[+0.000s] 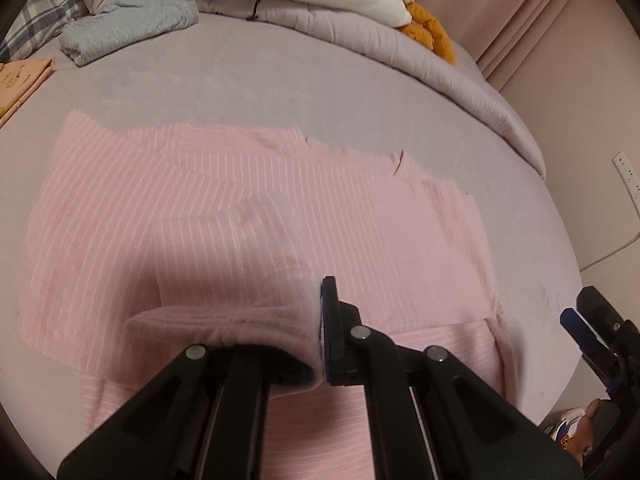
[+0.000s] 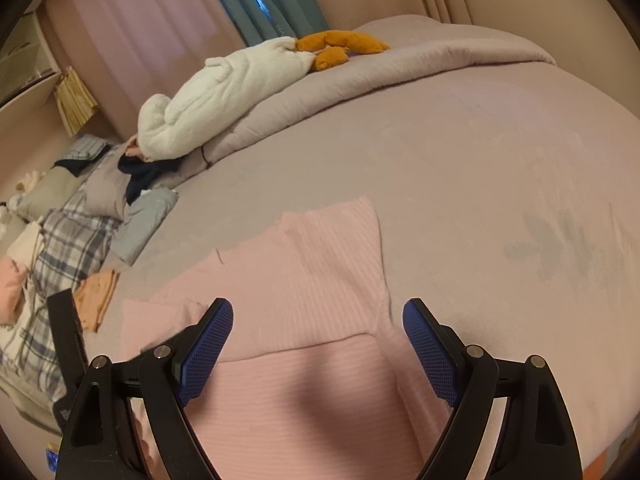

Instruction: Fold small clothes

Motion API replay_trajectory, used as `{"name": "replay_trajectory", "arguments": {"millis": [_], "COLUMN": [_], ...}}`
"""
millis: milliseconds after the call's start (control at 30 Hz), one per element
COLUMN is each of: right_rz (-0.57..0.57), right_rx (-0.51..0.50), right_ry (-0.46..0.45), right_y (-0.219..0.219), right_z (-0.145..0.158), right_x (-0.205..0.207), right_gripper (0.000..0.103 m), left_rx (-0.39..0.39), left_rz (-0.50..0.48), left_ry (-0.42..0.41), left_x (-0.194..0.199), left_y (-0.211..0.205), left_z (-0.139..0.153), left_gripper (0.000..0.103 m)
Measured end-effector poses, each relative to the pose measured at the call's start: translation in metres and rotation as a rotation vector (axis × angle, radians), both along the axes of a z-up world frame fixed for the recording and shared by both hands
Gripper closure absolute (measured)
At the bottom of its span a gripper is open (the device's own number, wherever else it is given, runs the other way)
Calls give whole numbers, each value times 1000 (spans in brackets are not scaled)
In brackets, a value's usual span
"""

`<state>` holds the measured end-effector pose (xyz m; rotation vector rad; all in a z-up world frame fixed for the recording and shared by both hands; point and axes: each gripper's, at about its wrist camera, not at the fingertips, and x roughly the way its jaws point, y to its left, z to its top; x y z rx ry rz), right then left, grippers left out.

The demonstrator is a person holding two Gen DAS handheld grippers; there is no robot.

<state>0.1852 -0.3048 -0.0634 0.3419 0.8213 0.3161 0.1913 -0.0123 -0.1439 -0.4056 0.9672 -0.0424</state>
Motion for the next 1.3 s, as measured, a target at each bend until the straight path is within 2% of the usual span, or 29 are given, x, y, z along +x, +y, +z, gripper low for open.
{"name": "replay_trajectory", "arguments": {"millis": [67,133,167,200,233,300,367,467,567,667,800,900,967,1100,1233,1300], "right_rz": [-2,2,5,8,12,29,46,74,122,176,269,316,352,432,494,506], "right_rx": [-1,-1,-3,-3,-3,0,3,20,41,46,39,-15,-79,-176,-212,-263], "right_ry": [8,16,19,22,24,31,38,57,88,114,167,182,152,79,66,72], "right_y": [-1,0,1,1,2,5,10,22,40,63,102,133,152,183,206,216], "right_z": [-2,-3,-4,-4,-4,-5,-5,-9,-14,-21,-34,-42,-40,-35,-39,-47], "right_x": [1,1,2,2,2,4,5,8,11,12,10,2,-8,-24,-23,-19], "right_gripper": [16,16,16,16,16,16,16,16,16,16,22,24,31,56,57,57], "left_rx": [0,-20,-32,-54,-74,-98,-103,-89,-54,-32,-40,-30,-19,-12,-11,-11], "left_rz": [-1,-17,-29,-44,-48,-39,-17,35,110,175,244,290,306,327,333,337], "left_ry": [4,-4,-7,-26,-55,-110,-138,-169,-173,-156,-117,-93,-84,-72,-69,-70], "left_x": [1,-2,-4,-8,-14,-29,-41,-59,-75,-88,-102,-111,-118,-127,-132,-136], "left_y": [-2,-1,1,4,7,19,31,54,77,94,118,130,136,146,150,151], "left_z": [1,7,12,22,31,49,63,78,81,75,60,52,50,45,45,45], "left_gripper": [95,80,67,59,55,38,33,33,33,35,35,42,49,63,63,63]}}
